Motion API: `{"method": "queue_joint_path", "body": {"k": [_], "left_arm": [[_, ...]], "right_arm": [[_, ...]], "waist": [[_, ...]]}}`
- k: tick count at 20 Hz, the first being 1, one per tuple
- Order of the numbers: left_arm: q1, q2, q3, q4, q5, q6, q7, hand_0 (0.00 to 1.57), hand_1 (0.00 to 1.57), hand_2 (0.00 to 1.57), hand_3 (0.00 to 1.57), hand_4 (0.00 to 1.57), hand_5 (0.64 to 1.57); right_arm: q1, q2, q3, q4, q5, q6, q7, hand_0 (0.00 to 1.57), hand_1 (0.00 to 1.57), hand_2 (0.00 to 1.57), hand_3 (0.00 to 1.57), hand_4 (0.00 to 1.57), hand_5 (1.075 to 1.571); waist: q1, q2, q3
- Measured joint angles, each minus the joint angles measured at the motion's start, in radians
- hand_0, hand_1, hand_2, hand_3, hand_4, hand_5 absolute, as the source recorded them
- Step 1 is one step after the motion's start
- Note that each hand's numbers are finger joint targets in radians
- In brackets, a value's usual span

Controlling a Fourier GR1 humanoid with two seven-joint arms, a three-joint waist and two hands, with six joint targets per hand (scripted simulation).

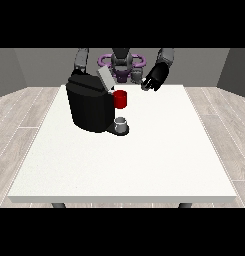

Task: Insert the coffee pod into the coffee machine and close the lid

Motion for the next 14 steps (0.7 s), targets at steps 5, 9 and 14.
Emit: {"method": "queue_joint_path", "body": {"k": [5,9,14], "left_arm": [[-0.095,0.008,0.031,-0.007,0.014,-0.055,0.037,1.38,1.38,1.4,1.38,0.52,1.571],[-0.172,0.025,0.086,0.008,0.044,-0.079,0.071,1.23,1.23,1.26,1.27,0.5,1.571],[-0.275,0.05,0.139,0.024,0.073,-0.114,0.119,1.22,1.22,1.27,1.26,0.47,1.571]], "right_arm": [[-0.014,0.008,0.005,-0.019,-0.009,0.012,0.002,0.0,0.0,0.0,0.0,0.0,1.571],[-0.028,0.004,0.01,-0.05,-0.022,0.023,-0.006,0.0,0.0,0.0,0.0,0.0,1.571],[-0.042,0.008,0.01,-0.068,-0.026,0.02,-0.032,0.0,0.0,0.0,0.0,0.0,1.571]], "waist": [[-0.032,0.004,0.0],[-0.067,0.026,0.0003],[-0.102,0.059,0.0003]]}}
